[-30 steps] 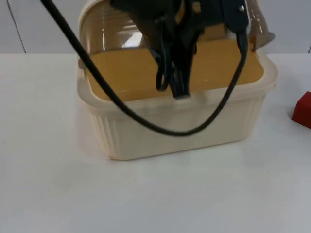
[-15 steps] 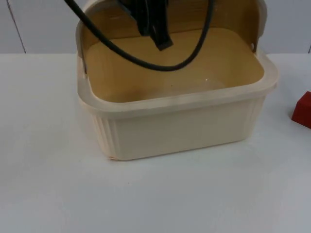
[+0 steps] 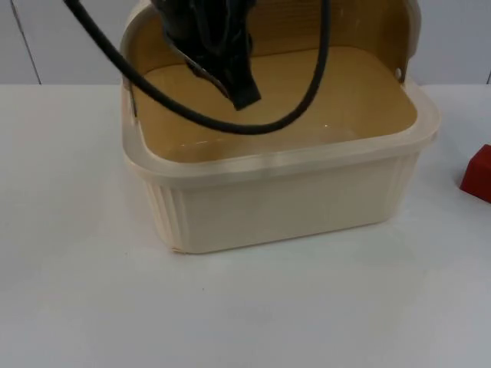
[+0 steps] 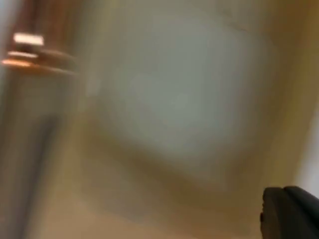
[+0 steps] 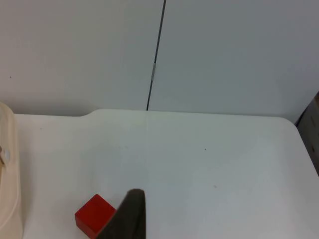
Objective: Open the box lid with the left hand, place the block into the box with the right hand, then close the box lid with the left hand.
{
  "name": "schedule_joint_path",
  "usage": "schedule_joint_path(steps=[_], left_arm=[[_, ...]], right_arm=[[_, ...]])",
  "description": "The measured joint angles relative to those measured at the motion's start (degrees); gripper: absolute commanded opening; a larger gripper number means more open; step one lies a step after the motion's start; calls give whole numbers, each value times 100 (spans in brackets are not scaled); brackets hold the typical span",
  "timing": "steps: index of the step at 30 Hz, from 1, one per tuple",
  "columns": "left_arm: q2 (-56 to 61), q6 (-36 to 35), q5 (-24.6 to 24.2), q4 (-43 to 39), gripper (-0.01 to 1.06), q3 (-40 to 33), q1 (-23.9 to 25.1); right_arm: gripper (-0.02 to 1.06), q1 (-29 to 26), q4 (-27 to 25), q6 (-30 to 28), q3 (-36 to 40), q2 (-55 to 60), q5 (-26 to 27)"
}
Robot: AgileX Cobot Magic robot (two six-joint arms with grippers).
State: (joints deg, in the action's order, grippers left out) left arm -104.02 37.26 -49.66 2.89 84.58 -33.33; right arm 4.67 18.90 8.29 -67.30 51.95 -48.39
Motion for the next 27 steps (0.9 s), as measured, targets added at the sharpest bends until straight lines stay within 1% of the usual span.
schedule_joint_path(steps=[1,2,4,6,7,8,11,12,13,15,16,17,18,19,21,22,23,27], left_arm=[[0,0,0,0,0,0,0],[95,208,-211,331,0,0,0],[367,580,-384,933,0,0,0],[691,893,-285,1537,0,0,0],[691,893,-285,1537,0,0,0],[888,967,-132,1742,0,0,0],[1472,1034,842,2255,0,0,29],[1472,1034,842,2255,0,0,29],[1652,965,1246,2423,0,0,91],[1918,574,2014,2693,0,11,331],[2064,200,2408,2755,0,20,628],[2130,-76,2600,2790,0,33,863],[2130,-76,2600,2790,0,33,863],[2154,-328,2707,2825,0,33,1118],[2184,-714,2733,2836,0,33,1612],[2184,-894,2655,2836,0,33,1890],[2184,-894,2655,2836,0,33,1890],[2184,-1538,2312,2666,0,-70,2914]], right_arm=[[104,0,0,0,0,0,0],[104,0,0,0,0,0,0],[104,0,0,0,0,0,0],[104,0,0,0,0,0,0],[104,0,0,0,0,0,0],[104,0,0,0,0,0,0],[104,0,0,0,0,0,0],[104,0,0,0,0,0,0],[104,0,0,0,0,0,0],[104,0,0,0,0,0,0],[104,0,0,0,0,0,0],[104,0,0,0,0,0,0],[104,0,0,0,0,0,0],[104,0,0,0,0,0,0],[104,0,0,0,0,0,0],[104,0,0,0,0,0,0],[104,0,0,0,0,0,0],[104,0,0,0,0,0,0]])
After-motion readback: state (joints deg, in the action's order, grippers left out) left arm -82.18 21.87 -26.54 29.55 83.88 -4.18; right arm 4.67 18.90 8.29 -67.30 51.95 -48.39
